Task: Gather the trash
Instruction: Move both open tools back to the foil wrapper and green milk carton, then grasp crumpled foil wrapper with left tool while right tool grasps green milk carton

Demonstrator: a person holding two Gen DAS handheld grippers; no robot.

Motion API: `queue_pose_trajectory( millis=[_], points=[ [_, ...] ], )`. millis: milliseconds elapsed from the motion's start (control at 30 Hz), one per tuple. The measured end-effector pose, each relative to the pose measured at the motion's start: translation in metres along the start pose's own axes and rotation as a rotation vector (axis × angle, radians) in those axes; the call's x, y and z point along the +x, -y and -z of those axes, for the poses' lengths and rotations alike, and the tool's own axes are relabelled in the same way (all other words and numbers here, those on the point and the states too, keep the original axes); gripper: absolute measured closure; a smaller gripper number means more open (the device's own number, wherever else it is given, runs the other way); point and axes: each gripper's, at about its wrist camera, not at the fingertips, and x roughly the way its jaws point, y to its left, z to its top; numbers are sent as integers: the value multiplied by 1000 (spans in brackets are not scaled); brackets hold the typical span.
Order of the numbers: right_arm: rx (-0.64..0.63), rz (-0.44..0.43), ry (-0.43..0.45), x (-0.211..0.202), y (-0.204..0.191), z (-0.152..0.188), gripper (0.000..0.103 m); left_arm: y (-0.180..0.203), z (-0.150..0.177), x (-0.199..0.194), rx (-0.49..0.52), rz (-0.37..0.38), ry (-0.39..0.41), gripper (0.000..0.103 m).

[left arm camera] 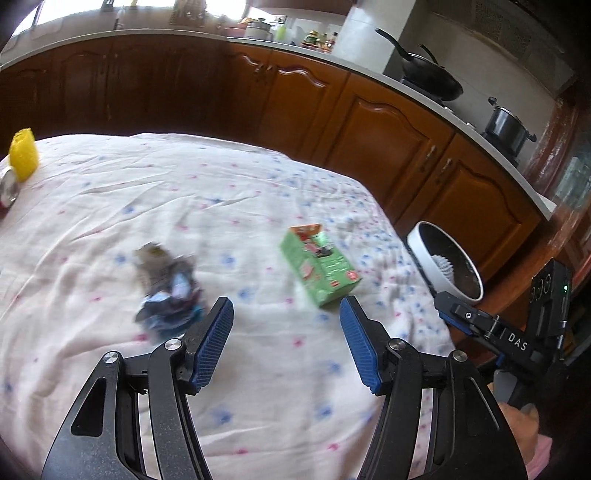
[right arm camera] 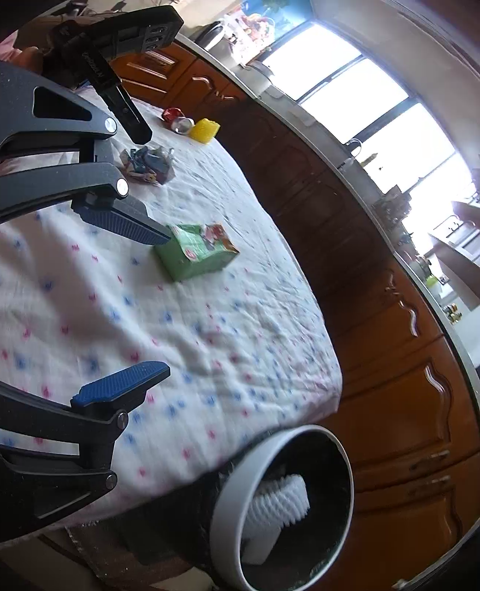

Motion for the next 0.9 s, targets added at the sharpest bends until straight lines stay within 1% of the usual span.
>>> queue_pose_trajectory(
  millis=[167,367,467,500,567,600,700,900],
  points=[
    [-28,-14,-22,13,-12,3,35,-17,8,-7,-28,-22,6,42],
    [-59,-35,-44,28,-26,0,35,-36,10,-11,-47,-60,12,41],
    [-88,-34,-52,37,-35,-3,30,-46,9,-11,-61,-78,15,38],
    [-98,-35,-57,41,-38,-4,28,-49,8,-9,-64,-83,11,36],
    [-119,-32,-64,47,-44,-7,28,-54,6,-5,-71,-95,3,29],
    [-141,-28,-72,53,-49,-9,27,-56,5,-2,-71,-99,-2,27],
    [-198,-12,-91,68,-60,-14,22,-61,1,10,-63,-113,-32,26],
    [-304,28,-128,97,-80,-19,21,-74,-3,34,-68,-133,-88,26]
  ],
)
